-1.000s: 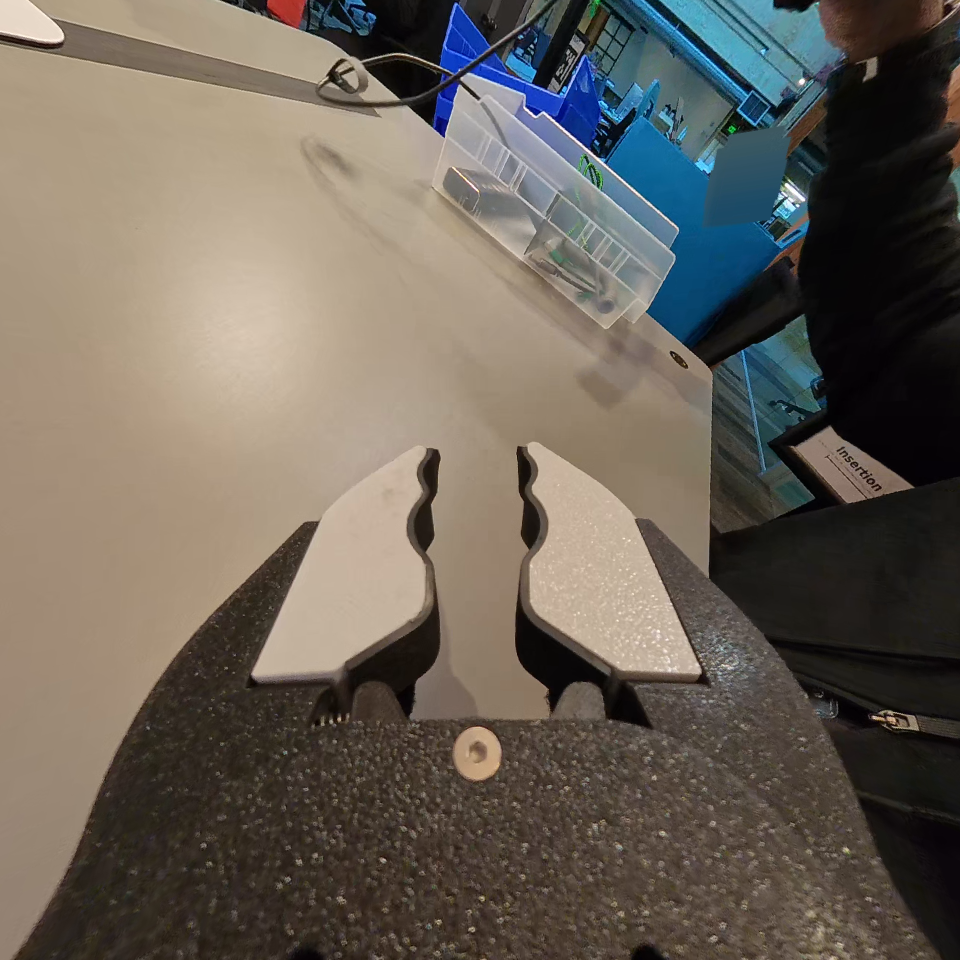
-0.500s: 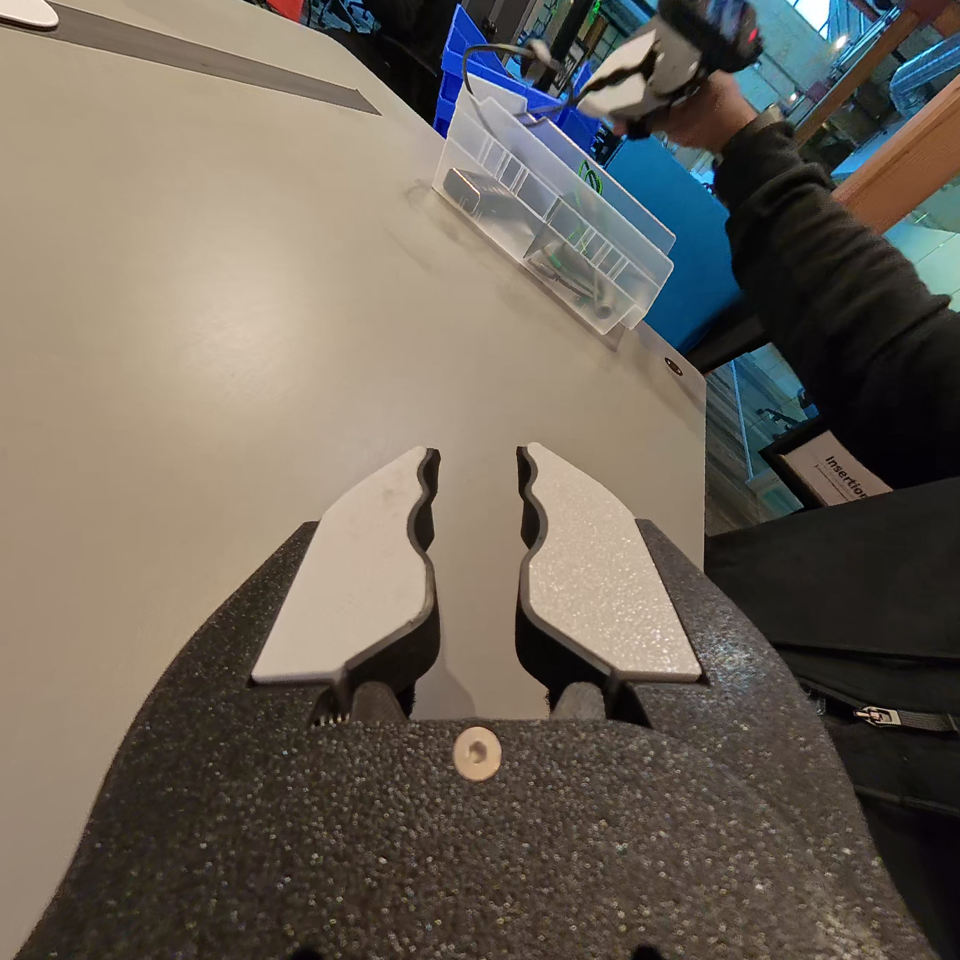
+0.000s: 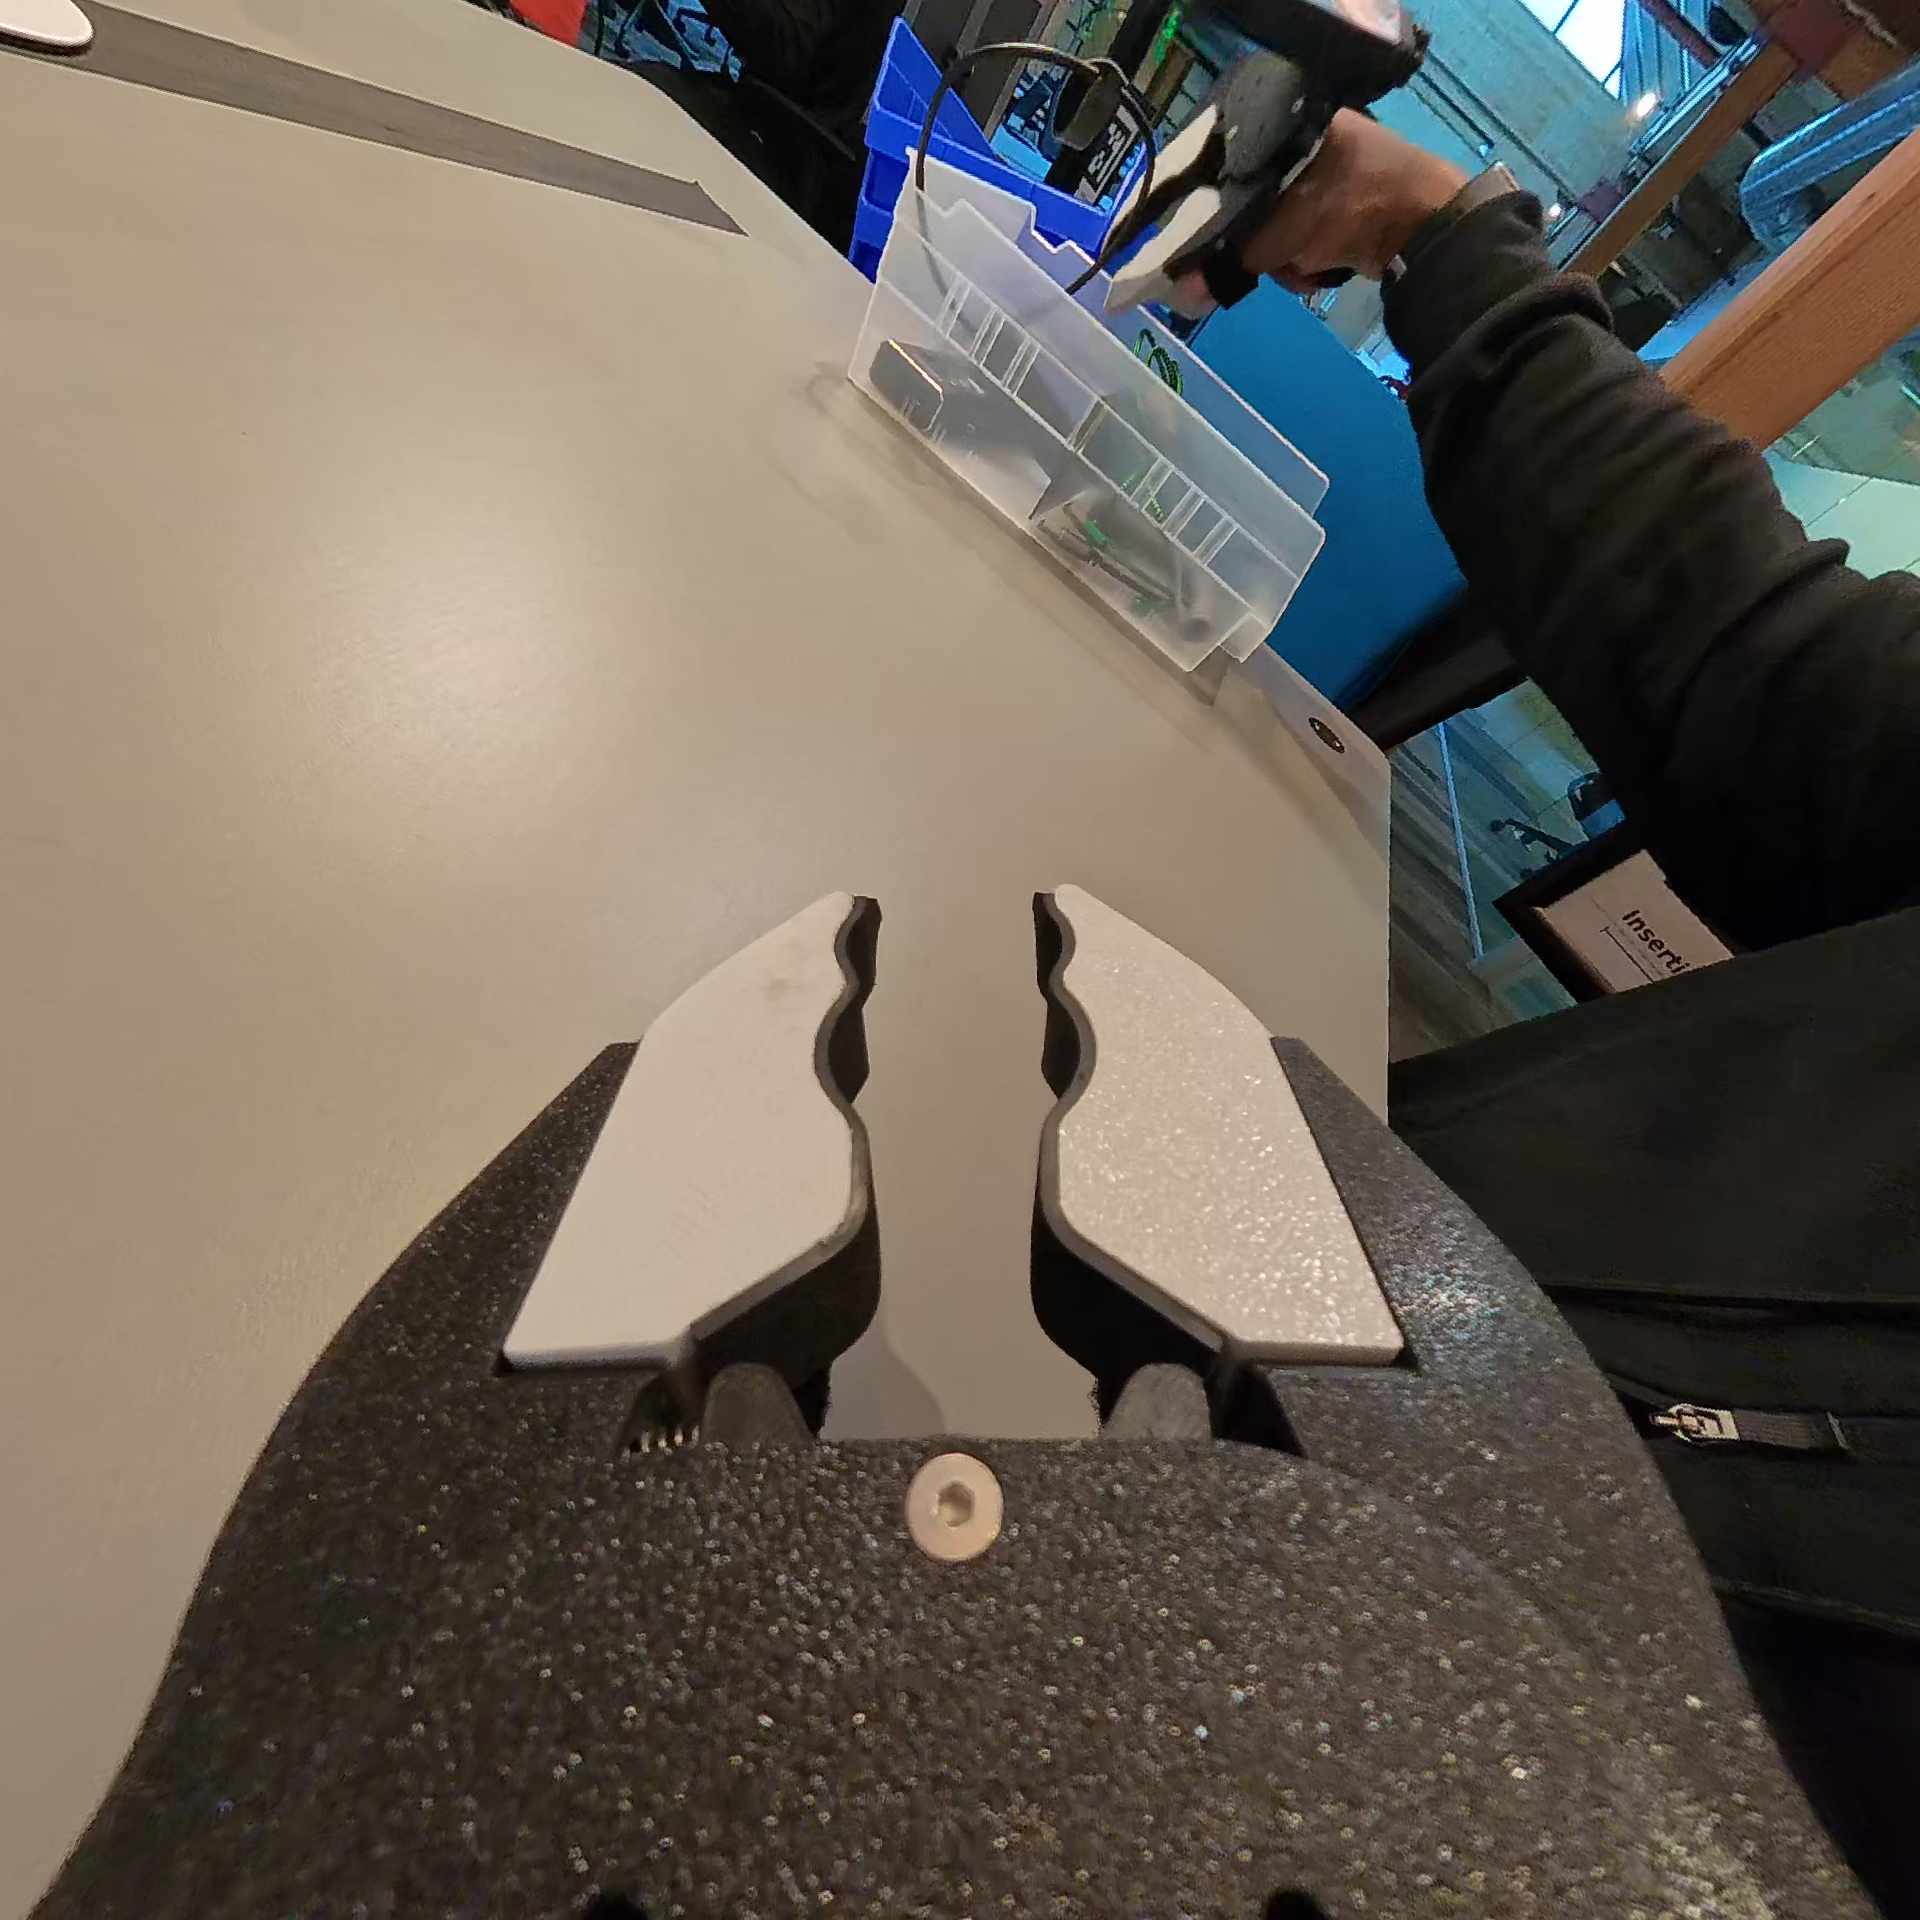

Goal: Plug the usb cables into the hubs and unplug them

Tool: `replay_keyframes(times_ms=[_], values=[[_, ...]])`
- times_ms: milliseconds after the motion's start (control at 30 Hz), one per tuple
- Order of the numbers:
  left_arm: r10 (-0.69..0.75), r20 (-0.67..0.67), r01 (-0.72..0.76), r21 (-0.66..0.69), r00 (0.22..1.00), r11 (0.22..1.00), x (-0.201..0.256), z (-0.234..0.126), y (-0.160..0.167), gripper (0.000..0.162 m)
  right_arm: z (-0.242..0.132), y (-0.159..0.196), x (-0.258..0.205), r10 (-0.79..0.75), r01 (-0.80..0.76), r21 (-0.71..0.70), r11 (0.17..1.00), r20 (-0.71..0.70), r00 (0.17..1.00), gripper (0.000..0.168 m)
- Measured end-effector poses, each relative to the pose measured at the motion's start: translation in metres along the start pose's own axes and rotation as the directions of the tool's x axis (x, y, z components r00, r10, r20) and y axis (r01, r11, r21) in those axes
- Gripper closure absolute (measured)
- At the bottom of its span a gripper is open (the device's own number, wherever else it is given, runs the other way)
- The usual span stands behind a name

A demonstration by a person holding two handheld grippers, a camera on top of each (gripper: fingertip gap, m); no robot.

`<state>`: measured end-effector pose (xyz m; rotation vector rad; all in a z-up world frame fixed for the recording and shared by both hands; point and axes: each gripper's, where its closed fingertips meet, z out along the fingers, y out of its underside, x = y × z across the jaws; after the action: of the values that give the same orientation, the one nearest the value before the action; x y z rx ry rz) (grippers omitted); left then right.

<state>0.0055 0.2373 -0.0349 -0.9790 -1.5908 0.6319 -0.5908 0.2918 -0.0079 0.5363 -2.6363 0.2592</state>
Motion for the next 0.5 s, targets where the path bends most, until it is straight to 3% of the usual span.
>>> replay_keyframes(times_ms=[33, 167, 267, 367, 400, 467, 500], values=[[0.002, 0.0, -0.002, -0.002, 1.0, 1.0, 0.0, 0.0, 0.0, 0.132, -0.007, 0.0, 0.007, 0.03, -0.03, 0.026, 0.999, -0.021, 0.999, 0.126], [0.007, -0.004, -0.007, -0.006, 1.0, 1.0, 0.002, 0.001, 0.001, 0.132, -0.04, -0.019, 0.0, 0.056, -0.054, 0.196, 0.979, -0.006, 0.998, 0.115], [0.013, -0.006, -0.013, -0.008, 1.0, 1.0, 0.002, 0.001, 0.001, 0.132, -0.081, -0.071, -0.066, -0.131, 0.072, 0.466, 0.882, 0.096, 0.987, 0.114], [0.014, -0.004, -0.014, -0.014, 1.0, 1.0, 0.002, 0.003, 0.001, 0.132, -0.108, -0.107, -0.124, -0.274, 0.141, 0.601, 0.787, 0.136, 0.952, 0.115], [0.012, -0.001, -0.012, -0.017, 1.0, 1.0, 0.002, 0.003, 0.002, 0.132, -0.109, -0.115, -0.129, -0.283, 0.164, 0.604, 0.78, 0.107, 0.953, 0.125], [0.01, -0.002, -0.01, -0.007, 1.0, 1.0, 0.002, 0.002, 0.001, 0.132, -0.103, -0.123, -0.121, -0.267, 0.21, 0.561, 0.801, 0.019, 0.964, 0.165], [0.007, 0.001, -0.007, -0.003, 1.0, 1.0, 0.0, 0.001, 0.0, 0.132, -0.097, -0.124, -0.116, -0.243, 0.202, 0.534, 0.821, 0.006, 0.97, 0.165]])
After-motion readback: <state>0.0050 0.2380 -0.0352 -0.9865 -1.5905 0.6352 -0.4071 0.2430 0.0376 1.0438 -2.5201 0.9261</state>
